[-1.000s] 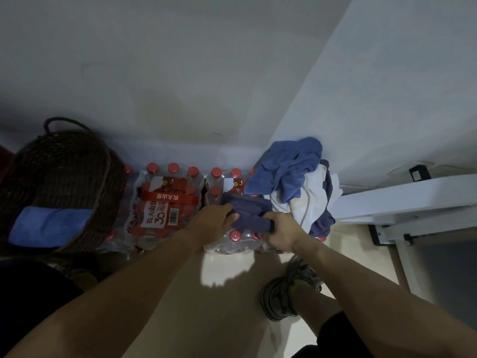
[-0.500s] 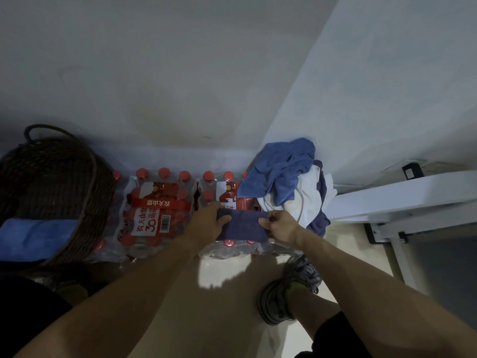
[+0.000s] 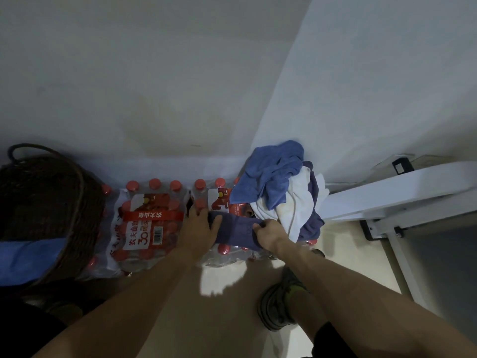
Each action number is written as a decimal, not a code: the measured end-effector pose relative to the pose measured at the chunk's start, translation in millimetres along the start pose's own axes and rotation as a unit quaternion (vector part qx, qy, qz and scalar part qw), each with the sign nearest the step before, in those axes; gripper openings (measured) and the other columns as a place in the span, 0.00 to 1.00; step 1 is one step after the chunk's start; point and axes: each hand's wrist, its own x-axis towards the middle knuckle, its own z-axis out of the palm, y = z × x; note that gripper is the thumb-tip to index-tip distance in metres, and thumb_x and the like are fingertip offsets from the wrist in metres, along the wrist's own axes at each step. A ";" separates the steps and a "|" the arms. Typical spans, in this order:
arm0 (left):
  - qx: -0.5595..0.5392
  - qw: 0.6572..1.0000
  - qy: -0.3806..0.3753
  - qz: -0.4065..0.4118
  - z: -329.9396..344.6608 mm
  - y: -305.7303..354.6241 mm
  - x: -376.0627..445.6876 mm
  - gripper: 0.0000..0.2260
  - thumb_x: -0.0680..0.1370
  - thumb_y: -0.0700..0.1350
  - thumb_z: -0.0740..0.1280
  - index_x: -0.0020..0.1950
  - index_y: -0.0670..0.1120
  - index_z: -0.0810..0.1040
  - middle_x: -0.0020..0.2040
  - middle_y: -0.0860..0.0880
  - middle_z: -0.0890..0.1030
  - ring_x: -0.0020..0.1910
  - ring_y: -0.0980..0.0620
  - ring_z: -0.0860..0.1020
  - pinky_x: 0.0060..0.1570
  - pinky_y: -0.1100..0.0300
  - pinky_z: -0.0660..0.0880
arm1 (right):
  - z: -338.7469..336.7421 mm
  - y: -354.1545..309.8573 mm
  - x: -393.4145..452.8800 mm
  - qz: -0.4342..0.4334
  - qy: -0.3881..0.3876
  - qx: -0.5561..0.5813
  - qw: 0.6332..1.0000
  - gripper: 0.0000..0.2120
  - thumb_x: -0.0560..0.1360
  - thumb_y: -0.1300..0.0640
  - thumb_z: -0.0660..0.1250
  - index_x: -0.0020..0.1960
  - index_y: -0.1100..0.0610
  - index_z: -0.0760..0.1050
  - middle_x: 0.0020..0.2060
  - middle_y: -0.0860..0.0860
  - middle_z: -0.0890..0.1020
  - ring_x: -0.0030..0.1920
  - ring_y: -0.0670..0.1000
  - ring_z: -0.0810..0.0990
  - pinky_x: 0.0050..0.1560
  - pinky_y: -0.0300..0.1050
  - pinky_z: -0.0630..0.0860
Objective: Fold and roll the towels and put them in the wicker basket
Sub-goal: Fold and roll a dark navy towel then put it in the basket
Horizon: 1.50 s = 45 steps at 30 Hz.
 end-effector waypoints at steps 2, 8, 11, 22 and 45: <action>-0.043 0.999 -0.005 -0.017 0.2 4.8 2.0 0.19 0.82 0.54 0.57 0.64 0.41 0.71 0.59 0.41 0.76 0.55 0.45 0.77 0.58 0.54 0.74 | 1.3 -1.4 -0.3 0.013 0.001 -0.004 1.000 0.11 0.80 0.52 0.59 0.49 0.58 0.76 0.55 0.61 0.81 0.57 0.61 0.79 0.52 0.46 0.73; -0.143 0.984 -0.058 -0.094 -1.2 14.4 7.6 0.18 0.79 0.51 0.65 0.60 0.37 0.75 0.52 0.40 0.82 0.52 0.42 0.80 0.52 0.55 0.75 | 2.8 2.2 0.4 0.053 -0.033 0.079 0.995 0.07 0.79 0.52 0.60 0.48 0.55 0.72 0.47 0.55 0.77 0.53 0.58 0.80 0.55 0.48 0.76; -0.200 0.966 -0.079 -0.143 -3.5 15.2 11.5 0.22 0.77 0.53 0.68 0.60 0.36 0.76 0.53 0.39 0.82 0.54 0.40 0.79 0.53 0.54 0.76 | 1.7 4.9 -1.2 0.056 -0.042 0.095 0.993 0.05 0.80 0.54 0.59 0.50 0.55 0.71 0.47 0.54 0.75 0.46 0.53 0.74 0.51 0.45 0.74; -0.319 0.944 -0.034 -0.071 -58.0 34.1 -9.3 0.15 0.74 0.50 0.73 0.51 0.40 0.78 0.43 0.44 0.81 0.43 0.49 0.78 0.40 0.65 0.74 | -55.5 -17.3 -36.9 0.027 -0.118 0.175 0.977 0.04 0.73 0.68 0.62 0.43 0.61 0.73 0.33 0.58 0.75 0.31 0.55 0.74 0.35 0.46 0.73; -0.215 0.948 0.032 0.235 -207.4 41.1 -121.2 0.12 0.77 0.62 0.63 0.49 0.55 0.75 0.41 0.53 0.82 0.41 0.60 0.80 0.42 0.55 0.78 | -31.1 -74.7 -195.6 -0.493 -0.012 0.047 0.868 0.24 0.73 0.33 0.62 0.50 0.53 0.77 0.44 0.51 0.84 0.44 0.49 0.82 0.44 0.47 0.77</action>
